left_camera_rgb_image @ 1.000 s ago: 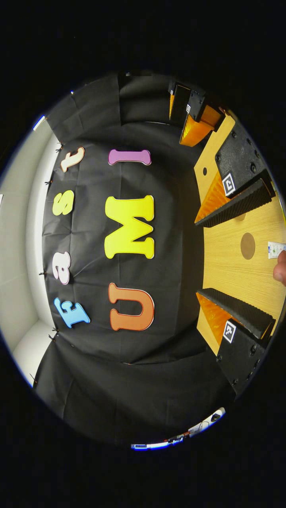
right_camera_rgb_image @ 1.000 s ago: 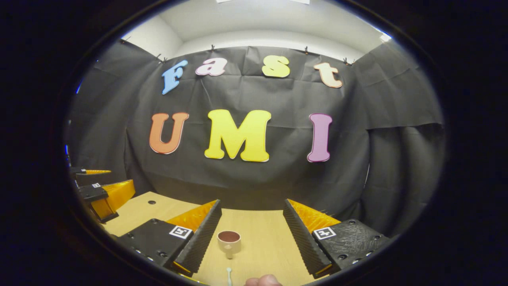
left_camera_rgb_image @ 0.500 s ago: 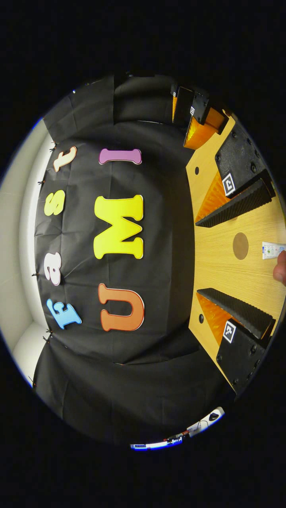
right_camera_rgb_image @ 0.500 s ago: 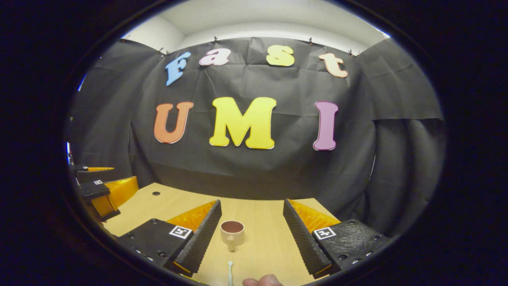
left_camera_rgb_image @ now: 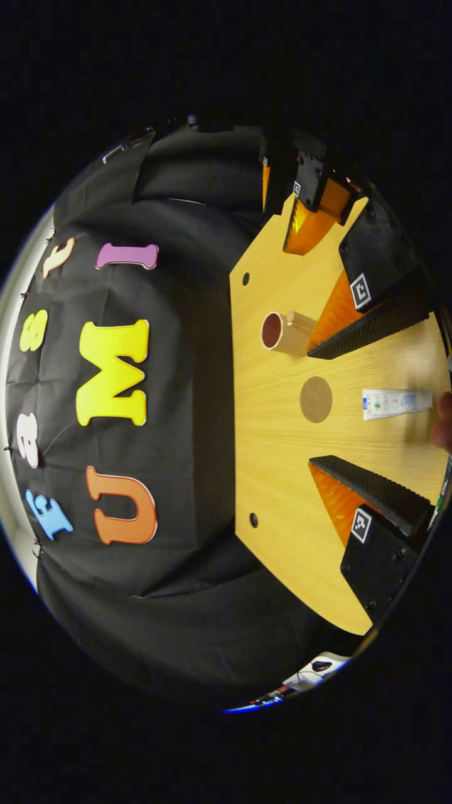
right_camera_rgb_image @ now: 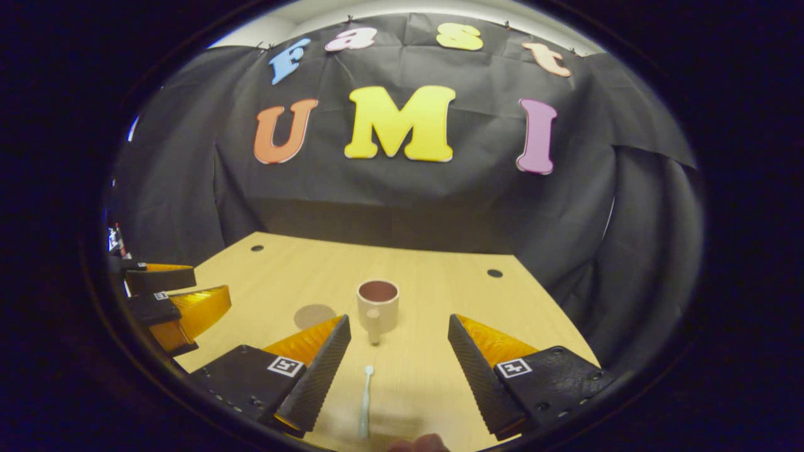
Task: Put the toothbrush and toothpaste on the desktop into the cup, then pick up the cup and place it on the coaster on the desktop.
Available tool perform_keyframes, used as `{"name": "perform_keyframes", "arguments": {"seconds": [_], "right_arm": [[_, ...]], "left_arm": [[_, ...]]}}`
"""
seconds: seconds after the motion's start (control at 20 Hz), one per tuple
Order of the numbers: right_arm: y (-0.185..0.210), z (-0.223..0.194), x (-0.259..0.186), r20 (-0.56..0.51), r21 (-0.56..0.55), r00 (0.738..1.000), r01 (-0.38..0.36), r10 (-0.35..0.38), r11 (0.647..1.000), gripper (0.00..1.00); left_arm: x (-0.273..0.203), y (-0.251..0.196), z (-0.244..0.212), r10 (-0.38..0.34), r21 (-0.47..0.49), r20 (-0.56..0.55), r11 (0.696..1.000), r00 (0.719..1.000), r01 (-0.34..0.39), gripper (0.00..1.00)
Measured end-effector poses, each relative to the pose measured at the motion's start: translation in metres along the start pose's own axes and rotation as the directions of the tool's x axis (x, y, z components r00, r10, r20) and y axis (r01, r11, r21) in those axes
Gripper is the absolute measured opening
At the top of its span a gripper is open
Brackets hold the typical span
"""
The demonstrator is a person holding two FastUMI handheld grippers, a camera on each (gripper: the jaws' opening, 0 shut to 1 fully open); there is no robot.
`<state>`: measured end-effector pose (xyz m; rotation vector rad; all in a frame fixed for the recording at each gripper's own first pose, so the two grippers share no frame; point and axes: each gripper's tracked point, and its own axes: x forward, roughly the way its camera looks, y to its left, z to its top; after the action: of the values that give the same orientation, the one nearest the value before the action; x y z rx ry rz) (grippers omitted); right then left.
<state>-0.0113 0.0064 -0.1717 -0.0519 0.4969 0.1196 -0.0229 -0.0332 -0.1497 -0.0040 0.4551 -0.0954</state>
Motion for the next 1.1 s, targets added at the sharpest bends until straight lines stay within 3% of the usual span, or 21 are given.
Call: {"name": "perform_keyframes", "arguments": {"seconds": [0.15,0.25,0.3,0.5,0.8,0.85,1.1], "right_arm": [[0.005,-0.031,0.007,-0.106,0.012,0.994,-0.012,0.013,1.000,0.99],[0.010,-0.047,0.011,-0.168,0.017,0.986,-0.017,0.019,1.000,0.92],[0.013,-0.055,0.014,-0.199,0.015,0.980,-0.025,0.027,1.000,0.99],[0.024,-0.095,0.026,-0.365,0.001,0.930,-0.049,0.046,0.999,0.96],[0.031,-0.125,0.044,-0.475,-0.029,0.879,-0.060,0.040,0.998,0.99],[0.033,-0.129,0.047,-0.487,-0.025,0.872,-0.062,0.042,0.998,0.95],[0.036,-0.140,0.064,-0.525,-0.010,0.851,-0.041,0.030,0.999,0.95]], "left_arm": [[0.001,0.003,-0.032,-0.001,-0.028,-0.107,1.000,0.994,-0.002,0.98],[0.005,0.004,-0.056,0.004,-0.045,-0.190,0.999,0.982,-0.013,0.99],[0.008,0.005,-0.072,0.005,-0.053,-0.247,0.998,0.969,-0.018,0.99],[0.001,0.004,-0.112,-0.034,-0.131,-0.394,0.991,0.919,-0.020,0.99],[0.000,-0.003,-0.144,-0.067,-0.152,-0.503,0.988,0.862,-0.011,0.99],[-0.001,-0.004,-0.147,-0.070,-0.151,-0.513,0.988,0.856,-0.010,0.99],[-0.003,-0.005,-0.153,-0.070,-0.163,-0.523,0.986,0.850,-0.019,0.99]]}}
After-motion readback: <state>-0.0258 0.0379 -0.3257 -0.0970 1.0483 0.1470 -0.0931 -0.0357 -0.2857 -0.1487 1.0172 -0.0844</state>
